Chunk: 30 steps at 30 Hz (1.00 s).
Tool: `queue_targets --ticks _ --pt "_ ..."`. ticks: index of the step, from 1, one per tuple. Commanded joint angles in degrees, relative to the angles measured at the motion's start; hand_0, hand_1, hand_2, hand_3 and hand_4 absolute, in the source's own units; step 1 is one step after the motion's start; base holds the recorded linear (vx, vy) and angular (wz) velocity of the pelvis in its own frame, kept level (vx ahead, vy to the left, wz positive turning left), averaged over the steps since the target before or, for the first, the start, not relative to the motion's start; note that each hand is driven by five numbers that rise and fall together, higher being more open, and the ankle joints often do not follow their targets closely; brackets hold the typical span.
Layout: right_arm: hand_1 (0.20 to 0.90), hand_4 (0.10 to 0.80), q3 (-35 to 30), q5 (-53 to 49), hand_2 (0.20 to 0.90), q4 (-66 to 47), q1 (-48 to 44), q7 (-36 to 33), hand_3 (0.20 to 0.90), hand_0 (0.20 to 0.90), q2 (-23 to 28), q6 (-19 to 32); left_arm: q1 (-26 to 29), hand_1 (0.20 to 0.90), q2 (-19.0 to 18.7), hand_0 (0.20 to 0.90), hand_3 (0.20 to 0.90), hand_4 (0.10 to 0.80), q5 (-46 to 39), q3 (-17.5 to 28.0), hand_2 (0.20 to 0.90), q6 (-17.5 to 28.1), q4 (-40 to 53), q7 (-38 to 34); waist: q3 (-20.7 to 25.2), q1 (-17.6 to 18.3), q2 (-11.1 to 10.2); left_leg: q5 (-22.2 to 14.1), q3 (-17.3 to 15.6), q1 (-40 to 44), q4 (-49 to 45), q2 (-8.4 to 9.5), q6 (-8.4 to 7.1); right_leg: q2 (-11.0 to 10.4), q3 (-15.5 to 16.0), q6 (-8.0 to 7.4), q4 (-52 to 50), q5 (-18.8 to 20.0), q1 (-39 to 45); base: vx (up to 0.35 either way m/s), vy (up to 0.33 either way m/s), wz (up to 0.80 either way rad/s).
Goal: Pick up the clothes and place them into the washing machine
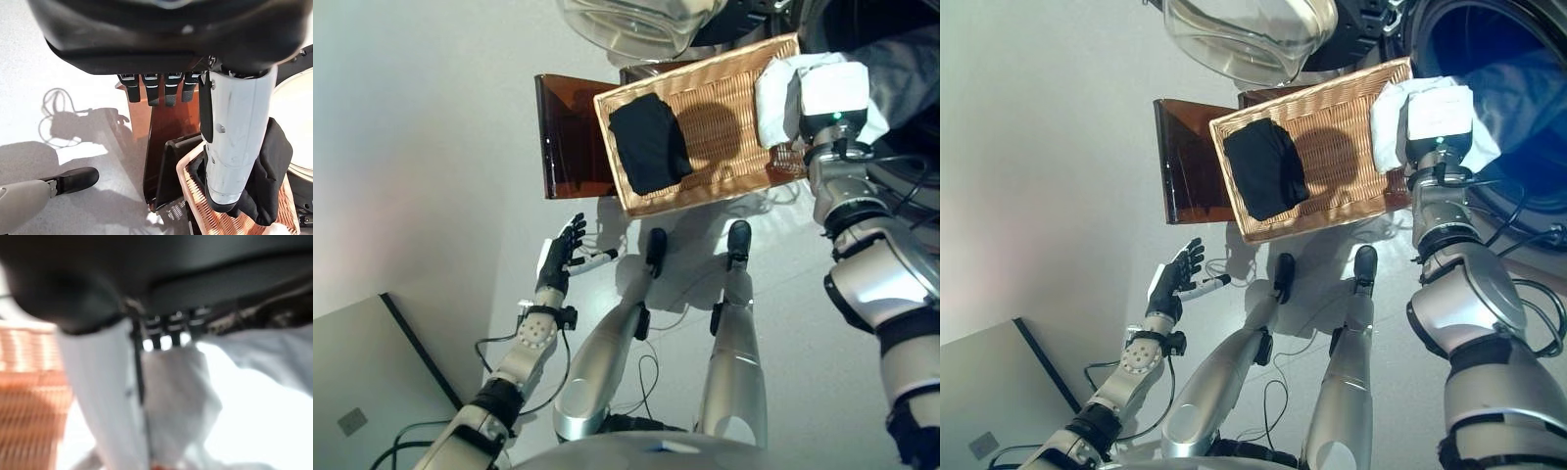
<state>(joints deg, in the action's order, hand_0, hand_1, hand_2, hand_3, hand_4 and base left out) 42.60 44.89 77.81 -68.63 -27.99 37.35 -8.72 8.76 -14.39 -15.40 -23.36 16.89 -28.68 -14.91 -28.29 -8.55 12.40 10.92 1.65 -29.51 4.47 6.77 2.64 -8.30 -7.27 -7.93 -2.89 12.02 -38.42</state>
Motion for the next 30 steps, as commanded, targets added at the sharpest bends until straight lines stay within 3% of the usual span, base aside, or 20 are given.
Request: queue_targets --ticks 1,18,29,30 --pt "0.2 0.3 4.51 -1.05 0.2 1.6 -9.61 -1.42 0.2 0.2 8.12 -2.56 -0.65 0.9 -1.91 0.9 0.9 0.8 -0.16 -0.06 0.9 3.83 5.61 -0.59 -1.5 0.62 6.54 -0.84 1.31 -0.55 0.53 -0.39 -6.02 1.21 1.38 2.3 -6.34 -6.4 -1.32 -0.013 0.006 -0.03" --pt "0.2 0.3 2.14 -2.65 0.2 0.04 -8.67 -3.63 0.2 0.2 9.54 -2.69 -1.48 0.9 -2.7 0.9 0.9 0.8 0.18 0.4 0.9 3.89 5.57 -0.09 -0.77 0.79 6.61 -1.08 0.92 0.18 0.53 -0.61 -5.78 1.56 0.7 2.32 -6.07 -6.51 -0.69 0.0 0.001 -0.02" --pt "0.2 0.3 -11.21 -18.43 0.2 -5.61 -4.47 -12.16 0.2 0.2 11.83 1.02 -1.92 0.9 -2.54 0.9 0.9 0.8 0.68 0.54 0.9 3.96 3.74 -1.07 0.39 1.9 6.04 -1.58 0.52 1.28 0.5 -0.93 -5.53 1.78 0.49 2.44 -5.87 -7.07 0.58 0.021 -0.006 -0.03" --pt "0.2 0.3 -15.9 -23.73 0.2 -6.6 -3.1 -14.35 0.2 0.2 12.76 2.57 -2.3 0.9 -2.5 0.9 0.9 0.8 0.83 0.5 0.9 3.96 3.51 -1.22 0.59 2.35 6.01 -2.02 0.63 2.0 0.51 -0.99 -5.43 1.73 0.64 2.44 -6.09 -7.66 1.18 0.034 -0.013 0.0"
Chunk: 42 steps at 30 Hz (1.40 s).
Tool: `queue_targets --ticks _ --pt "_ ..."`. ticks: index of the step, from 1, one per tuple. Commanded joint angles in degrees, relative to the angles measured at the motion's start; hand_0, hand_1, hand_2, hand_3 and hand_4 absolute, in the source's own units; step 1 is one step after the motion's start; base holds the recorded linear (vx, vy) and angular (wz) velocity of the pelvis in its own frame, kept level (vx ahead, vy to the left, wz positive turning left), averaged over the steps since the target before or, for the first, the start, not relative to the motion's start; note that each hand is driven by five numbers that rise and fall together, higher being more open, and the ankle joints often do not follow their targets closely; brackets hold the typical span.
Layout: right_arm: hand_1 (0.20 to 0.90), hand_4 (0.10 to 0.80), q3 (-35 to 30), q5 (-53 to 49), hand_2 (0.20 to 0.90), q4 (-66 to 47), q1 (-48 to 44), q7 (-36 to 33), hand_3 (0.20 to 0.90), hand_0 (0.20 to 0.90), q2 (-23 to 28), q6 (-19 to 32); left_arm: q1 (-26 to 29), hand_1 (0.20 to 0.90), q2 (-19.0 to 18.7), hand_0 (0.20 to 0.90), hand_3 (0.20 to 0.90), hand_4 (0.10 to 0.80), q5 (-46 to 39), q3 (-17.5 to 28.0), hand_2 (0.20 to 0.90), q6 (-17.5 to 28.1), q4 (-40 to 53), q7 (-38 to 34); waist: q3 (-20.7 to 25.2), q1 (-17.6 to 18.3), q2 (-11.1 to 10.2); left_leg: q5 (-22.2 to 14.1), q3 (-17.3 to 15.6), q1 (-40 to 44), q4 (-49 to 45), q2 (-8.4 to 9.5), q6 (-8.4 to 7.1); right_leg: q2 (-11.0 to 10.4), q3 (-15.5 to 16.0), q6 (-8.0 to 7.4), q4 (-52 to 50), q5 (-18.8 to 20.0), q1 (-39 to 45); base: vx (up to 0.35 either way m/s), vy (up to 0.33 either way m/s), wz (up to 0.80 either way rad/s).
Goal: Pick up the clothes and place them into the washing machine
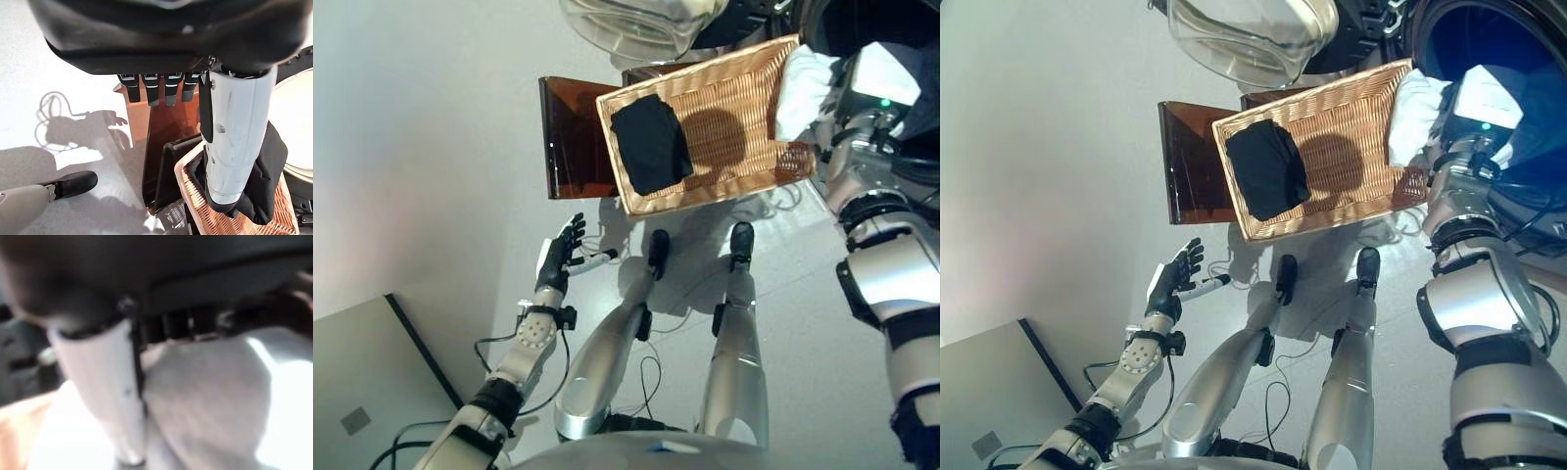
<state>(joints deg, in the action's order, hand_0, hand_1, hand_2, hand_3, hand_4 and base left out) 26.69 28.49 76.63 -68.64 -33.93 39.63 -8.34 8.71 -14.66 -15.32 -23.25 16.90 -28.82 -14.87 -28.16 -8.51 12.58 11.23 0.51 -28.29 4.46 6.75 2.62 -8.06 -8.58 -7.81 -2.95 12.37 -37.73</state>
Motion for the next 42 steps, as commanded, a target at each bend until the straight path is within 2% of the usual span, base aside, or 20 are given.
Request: queue_targets --ticks 1,5,8,9,14,20,22,26,33,40,41,42 --pt "0.2 0.3 -1.32 -9.55 0.2 -5.89 -2.72 -8.94 0.2 0.2 10.83 2.85 -2.39 0.9 -2.32 0.9 0.9 0.8 0.72 0.4 0.9 3.97 3.54 -1.3 0.78 2.23 5.7 -2.21 1.68 0.65 0.54 -1.07 -5.39 1.55 1.88 2.32 -5.73 -7.68 0.45 0.057 -0.017 0.01" --pt "0.2 0.3 -9.19 -23.97 0.2 -3.5 -1.86 -9.81 0.2 0.2 12.43 7.17 -3.4 0.9 -2.54 0.9 0.9 0.8 0.73 -0.05 0.9 3.54 2.94 -1.22 1.74 2.7 5.37 -3.01 1.76 1.69 0.51 -1.06 -5.2 1.52 2.03 2.35 -5.74 -8.51 1.52 0.042 -0.01 0.0" --pt "0.2 0.3 -14.99 -39.26 0.2 -0.13 -2.54 -8.68 0.2 0.2 16.0 11.12 -5.1 0.9 -3.52 0.9 0.9 0.8 0.89 -0.19 0.9 2.74 2.78 -0.47 3.08 2.94 4.89 -3.59 1.94 2.47 0.52 -1.13 -5.16 1.44 2.27 2.33 -5.26 -8.96 2.62 0.054 -0.014 0.0" --pt "0.2 0.3 -14.98 -39.37 0.2 0.0 -2.57 -8.59 0.2 0.2 16.08 11.26 -5.07 0.9 -3.57 0.9 0.9 0.8 0.87 -0.22 0.9 2.72 2.82 -0.47 3.13 2.83 4.89 -3.28 1.9 2.24 0.54 -1.18 -5.18 1.49 2.23 2.32 -5.04 -8.46 2.47 0.046 -0.02 0.02" --pt "0.2 0.3 -19.75 -58.36 0.2 2.1 -4.95 -5.4 0.2 0.2 21.59 15.87 -7.04 0.9 -4.66 0.9 0.9 0.8 0.11 -0.5 0.9 0.84 3.6 1.5 4.83 3.11 4.35 -3.88 2.18 3.27 0.54 -1.2 -5.16 1.44 2.5 2.32 -4.72 -9.06 3.82 0.027 -0.01 0.01" --pt "0.2 0.3 -21.23 -68.82 0.2 2.5 -7.46 -3.32 0.2 0.2 23.21 18.85 -7.55 0.9 -4.7 0.9 0.9 0.8 -0.38 -0.93 0.9 -0.41 2.79 2.17 5.59 3.5 3.98 -4.14 2.18 3.68 0.54 -1.29 -5.24 1.6 2.61 2.42 -4.46 -9.16 4.48 0.011 -0.003 -0.01" --pt "0.2 0.3 -21.42 -76.61 0.2 3.87 -10.28 -1.09 0.2 0.2 24.32 20.14 -7.74 0.9 -4.61 0.9 0.9 0.8 -1.46 -1.47 0.9 -1.18 2.46 2.99 6.26 3.58 4.01 -4.42 2.25 4.04 0.54 -1.27 -5.33 1.61 2.58 2.48 -4.34 -9.53 4.99 0.0 0.0 0.0" --pt "0.2 0.3 -17.21 -78.3 0.2 4.45 -15.15 1.16 0.2 0.2 24.01 19.67 -8.36 0.9 -4.93 0.9 0.9 0.8 -2.61 -1.89 0.9 -1.9 1.92 4.11 7.16 3.06 3.98 -4.32 2.21 4.02 0.54 -1.38 -5.42 1.77 2.53 2.57 -4.12 -9.39 5.12 0.002 -0.003 -0.02" --pt "0.2 0.3 -17.91 -87.36 0.2 4.08 -17.36 5.13 0.2 0.2 20.8 21.76 -8.19 0.9 -4.24 0.9 0.9 0.8 -4.09 -2.3 0.9 -2.62 1.41 5.29 7.45 2.75 4.63 -4.38 1.88 4.21 0.54 -1.42 -5.46 1.94 2.33 2.66 -4.21 -9.48 5.09 -0.003 -0.002 -0.01" --pt "0.2 0.3 -14.76 -85.82 0.2 3.27 -20.27 8.58 0.2 0.2 19.61 21.18 -8.63 0.9 -4.58 0.9 0.9 0.8 -5.48 -2.44 0.9 -1.84 1.51 7.13 8.5 1.6 5.1 -4.21 1.96 4.54 0.54 -1.38 -5.43 1.8 2.3 2.6 -4.53 -9.61 5.12 0.0 0.0 0.0" --pt "0.255 0.339 -14.46 -85.96 0.255 3.16 -20.83 8.73 0.255 0.255 19.34 21.53 -8.64 0.9 -4.6 0.9 0.9 0.8 -5.56 -2.53 0.9 -1.75 1.49 7.18 8.62 1.4 5.14 -4.19 1.98 4.56 0.54 -1.36 -5.42 1.77 2.34 2.56 -4.57 -9.6 5.12 0.0 0.0 0.0" --pt "0.409 0.449 -14.08 -85.95 0.409 3.3 -21.28 8.92 0.409 0.409 19.3 21.51 -8.55 0.9 -4.68 0.9 0.9 0.8 -5.42 -2.55 0.9 -1.69 1.4 7.24 8.72 1.18 5.15 -4.2 2.01 4.55 0.54 -1.33 -5.38 1.78 2.33 2.55 -4.65 -9.62 5.05 0.0 0.0 0.0"
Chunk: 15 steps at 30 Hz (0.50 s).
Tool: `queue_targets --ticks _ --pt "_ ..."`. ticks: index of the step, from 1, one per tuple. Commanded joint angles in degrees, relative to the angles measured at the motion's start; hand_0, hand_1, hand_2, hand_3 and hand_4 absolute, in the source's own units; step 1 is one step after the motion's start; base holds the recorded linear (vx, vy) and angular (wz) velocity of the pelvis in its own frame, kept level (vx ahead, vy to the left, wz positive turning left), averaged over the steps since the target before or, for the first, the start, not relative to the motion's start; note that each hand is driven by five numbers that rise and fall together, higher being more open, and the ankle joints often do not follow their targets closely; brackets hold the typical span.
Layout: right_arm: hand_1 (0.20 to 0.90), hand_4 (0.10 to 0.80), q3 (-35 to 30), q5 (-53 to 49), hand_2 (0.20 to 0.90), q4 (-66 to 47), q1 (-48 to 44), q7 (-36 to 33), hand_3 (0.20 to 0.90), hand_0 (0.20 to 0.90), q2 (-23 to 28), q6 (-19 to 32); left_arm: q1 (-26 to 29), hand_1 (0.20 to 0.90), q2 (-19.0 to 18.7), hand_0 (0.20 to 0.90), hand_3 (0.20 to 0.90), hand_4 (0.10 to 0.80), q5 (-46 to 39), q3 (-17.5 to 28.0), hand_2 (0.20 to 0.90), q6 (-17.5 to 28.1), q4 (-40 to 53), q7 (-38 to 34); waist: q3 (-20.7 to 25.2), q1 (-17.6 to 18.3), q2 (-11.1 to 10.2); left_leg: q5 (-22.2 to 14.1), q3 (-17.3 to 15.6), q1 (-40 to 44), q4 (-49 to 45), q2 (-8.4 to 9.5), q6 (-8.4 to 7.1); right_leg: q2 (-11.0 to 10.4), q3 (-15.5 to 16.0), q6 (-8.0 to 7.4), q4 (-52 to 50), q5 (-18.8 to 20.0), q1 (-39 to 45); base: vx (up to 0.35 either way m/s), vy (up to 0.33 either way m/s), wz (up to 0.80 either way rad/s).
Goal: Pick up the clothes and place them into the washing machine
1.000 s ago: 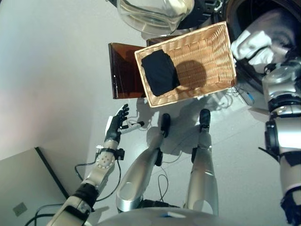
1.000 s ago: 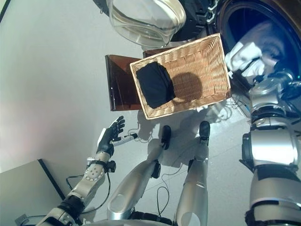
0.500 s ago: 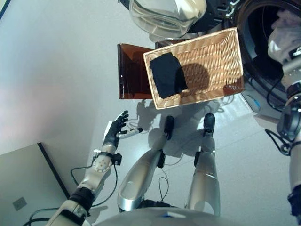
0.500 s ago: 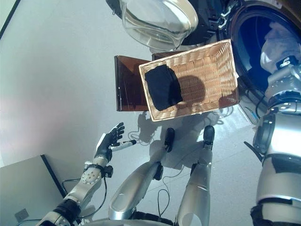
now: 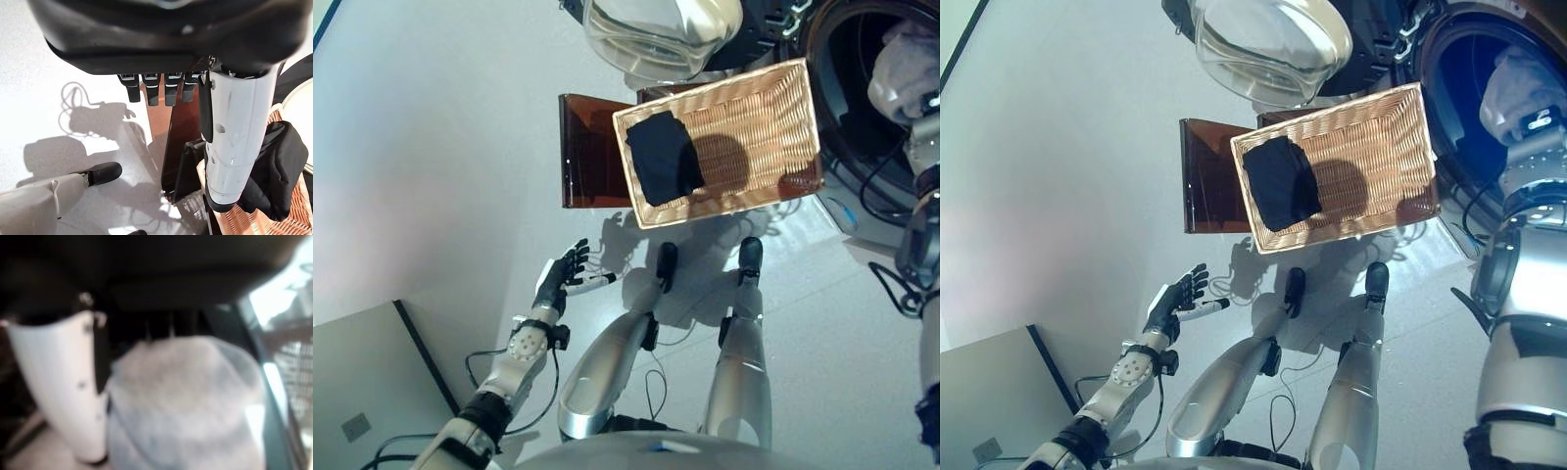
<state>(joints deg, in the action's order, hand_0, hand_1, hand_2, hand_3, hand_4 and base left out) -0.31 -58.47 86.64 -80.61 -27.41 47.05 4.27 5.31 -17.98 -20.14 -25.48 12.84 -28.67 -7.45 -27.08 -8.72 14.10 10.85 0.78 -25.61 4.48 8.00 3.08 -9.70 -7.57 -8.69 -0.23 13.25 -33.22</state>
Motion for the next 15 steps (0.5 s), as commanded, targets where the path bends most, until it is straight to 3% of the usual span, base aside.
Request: queue_targets --ticks 1,15 --pt "0.9 0.8 12.82 0.53 0.9 -6.48 -9.9 2.0 0.9 0.9 11.71 9.34 -4.98 0.9 -1.44 0.9 0.9 0.8 -0.61 -0.4 0.9 2.33 1.24 -0.15 7.82 1.19 3.66 -3.84 1.75 1.93 0.52 -2.56 -5.82 3.42 1.33 3.44 -7.44 -10.51 0.54 0.0 0.0 0.0" --pt "0.9 0.8 12.52 2.57 0.9 -6.46 -10.06 0.98 0.9 0.9 9.29 9.11 -3.82 0.9 -0.49 0.9 0.9 0.8 0.4 -0.37 0.9 2.62 -1.29 -1.44 8.04 0.73 3.06 -3.8 1.66 2.15 0.52 -2.54 -5.67 3.42 1.37 3.53 -7.7 -10.7 0.61 0.0 0.0 0.0"
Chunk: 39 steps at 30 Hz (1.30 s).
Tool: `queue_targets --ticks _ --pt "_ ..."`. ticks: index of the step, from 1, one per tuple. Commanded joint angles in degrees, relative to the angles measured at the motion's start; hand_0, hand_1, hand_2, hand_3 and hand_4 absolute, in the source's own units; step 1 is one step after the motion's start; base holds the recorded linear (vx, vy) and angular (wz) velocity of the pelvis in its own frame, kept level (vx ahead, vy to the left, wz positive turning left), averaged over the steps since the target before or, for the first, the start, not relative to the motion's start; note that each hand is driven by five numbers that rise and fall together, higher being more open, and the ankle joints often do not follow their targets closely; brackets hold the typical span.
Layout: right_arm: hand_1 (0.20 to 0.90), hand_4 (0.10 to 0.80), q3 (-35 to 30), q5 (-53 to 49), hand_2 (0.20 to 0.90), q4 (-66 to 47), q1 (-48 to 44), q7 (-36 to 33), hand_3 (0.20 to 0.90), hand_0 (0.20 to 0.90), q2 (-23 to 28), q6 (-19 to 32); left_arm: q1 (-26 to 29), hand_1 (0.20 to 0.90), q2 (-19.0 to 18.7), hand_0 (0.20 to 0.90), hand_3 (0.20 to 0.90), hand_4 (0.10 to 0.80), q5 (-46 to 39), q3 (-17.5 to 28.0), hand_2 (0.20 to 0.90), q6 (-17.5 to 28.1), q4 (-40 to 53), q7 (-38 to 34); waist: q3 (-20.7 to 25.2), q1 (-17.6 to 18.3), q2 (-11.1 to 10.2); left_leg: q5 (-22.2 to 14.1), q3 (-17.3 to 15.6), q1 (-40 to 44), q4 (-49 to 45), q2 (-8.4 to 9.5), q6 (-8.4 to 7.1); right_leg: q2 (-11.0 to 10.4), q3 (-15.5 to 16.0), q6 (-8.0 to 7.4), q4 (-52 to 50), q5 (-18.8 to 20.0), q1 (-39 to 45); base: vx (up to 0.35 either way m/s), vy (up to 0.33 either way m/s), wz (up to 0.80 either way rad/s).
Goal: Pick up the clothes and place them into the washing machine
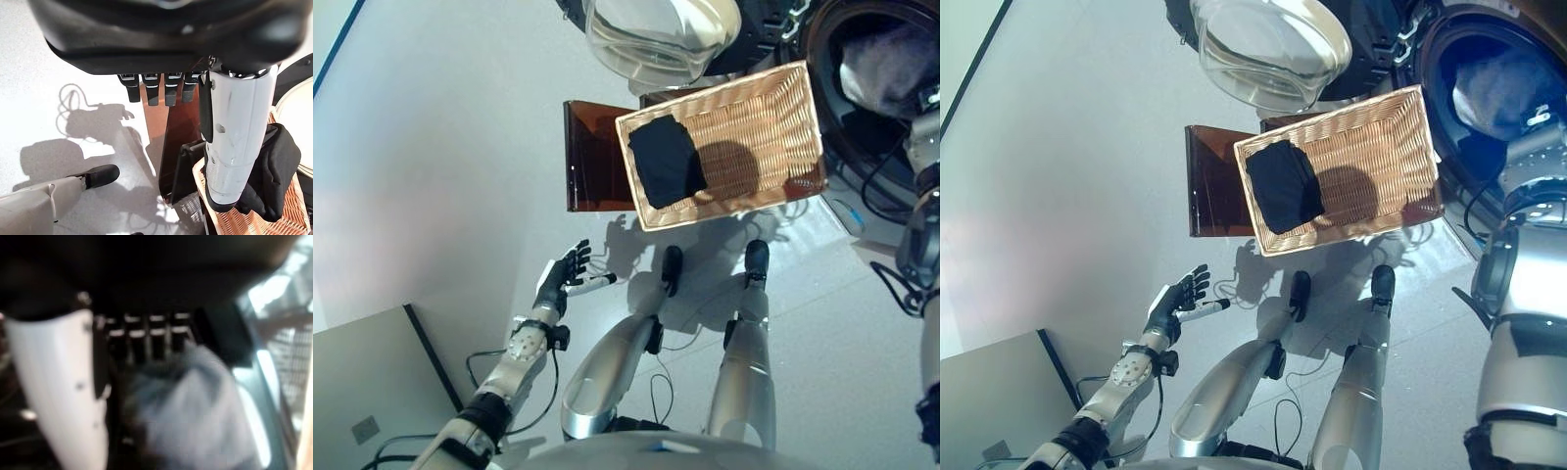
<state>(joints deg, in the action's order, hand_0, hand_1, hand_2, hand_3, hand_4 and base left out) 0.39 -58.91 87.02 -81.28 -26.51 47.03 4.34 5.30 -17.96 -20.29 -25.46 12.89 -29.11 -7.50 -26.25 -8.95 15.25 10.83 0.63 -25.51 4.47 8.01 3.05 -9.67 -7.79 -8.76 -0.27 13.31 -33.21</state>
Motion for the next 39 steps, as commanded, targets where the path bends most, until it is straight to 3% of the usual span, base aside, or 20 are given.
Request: queue_targets --ticks 1,9,17,20,23,26,33,39 --pt "0.9 0.8 11.78 3.1 0.9 -6.82 -9.24 0.11 0.9 0.9 9.15 8.99 -3.81 0.9 -0.43 0.9 0.9 0.8 0.56 -0.36 0.9 2.53 -1.1 -1.47 7.16 0.96 1.88 -3.76 1.79 2.04 0.53 -2.55 -5.65 3.38 1.57 3.6 -7.66 -10.75 0.6 0.0 0.0 0.0" --pt "0.9 0.8 12.76 9.19 0.9 -7.3 -7.8 -1.2 0.9 0.9 6.34 7.86 -3.6 0.9 -0.15 0.9 0.9 0.8 1.22 0.17 0.9 2.7 -2.5 -2.45 6.73 0.81 1.5 -3.59 1.65 1.97 0.53 -2.66 -5.54 3.62 1.41 3.73 -7.55 -10.46 0.52 -0.015 0.001 -0.04" --pt "0.9 0.8 14.79 25.1 0.9 -16.06 0.11 -4.87 0.9 0.9 -0.06 7.3 -2.28 0.9 1.28 0.9 0.9 0.8 2.33 1.64 0.9 3.76 -4.13 -5.07 5.48 1.91 0.41 -3.23 1.36 1.96 0.53 -3.05 -5.48 4.18 1.22 3.86 -7.79 -10.11 0.5 -0.014 -0.009 -0.04" --pt "0.9 0.8 13.78 43.68 0.9 -27.65 12.32 -10.27 0.9 0.9 -4.62 4.6 -1.99 0.9 3.1 0.9 0.9 0.8 4.82 3.73 0.9 4.16 -5.96 -7.24 4.49 3.14 -0.57 -3.05 1.36 2.23 0.49 -3.33 -5.28 4.8 0.99 4.06 -8.06 -9.94 0.69 -0.013 -0.021 -0.04" --pt "0.9 0.8 13.23 53.03 0.9 -33.47 19.22 -11.39 0.9 0.9 -7.97 1.75 -1.73 0.9 3.8 0.9 0.9 0.8 7.07 4.59 0.9 3.95 -8.24 -8.51 4.36 3.55 -1.23 -3.08 1.33 2.43 0.38 -3.62 -5.16 4.93 1.0 4.16 -8.01 -9.89 0.91 -0.012 -0.018 -0.05" --pt "0.9 0.8 12.34 55.9 0.9 -35.0 22.73 -11.52 0.9 0.9 -10.54 0.9 -1.66 0.9 4.5 0.9 0.9 0.8 8.5 4.91 0.9 3.77 -10.6 -9.54 4.45 3.7 -1.91 -3.15 1.34 2.63 0.27 -3.73 -5.07 5.0 1.12 4.27 -7.85 -9.88 1.36 0.0 -0.011 0.0" --pt "0.9 0.8 13.82 62.85 0.9 -40.11 30.01 -10.73 0.9 0.9 -21.67 -0.77 -0.79 0.9 6.2 0.9 0.9 0.8 10.63 5.19 0.9 2.84 -15.78 -11.82 4.32 4.32 -3.87 -3.96 1.21 2.92 -1.68 -4.18 -4.78 5.45 1.71 4.63 -8.38 -10.36 2.16 0.001 -0.004 -0.01" --pt "0.9 0.8 16.49 66.12 0.9 -42.13 31.3 -10.19 0.9 0.9 -25.76 -1.22 -0.51 0.9 6.24 0.9 0.9 0.8 11.23 4.83 0.9 2.83 -16.07 -12.7 3.76 4.27 -4.79 -4.42 1.39 2.56 -3.1 -4.36 -4.78 5.56 2.06 4.8 -9.27 -10.82 2.45 0.0 -0.02 0.04"
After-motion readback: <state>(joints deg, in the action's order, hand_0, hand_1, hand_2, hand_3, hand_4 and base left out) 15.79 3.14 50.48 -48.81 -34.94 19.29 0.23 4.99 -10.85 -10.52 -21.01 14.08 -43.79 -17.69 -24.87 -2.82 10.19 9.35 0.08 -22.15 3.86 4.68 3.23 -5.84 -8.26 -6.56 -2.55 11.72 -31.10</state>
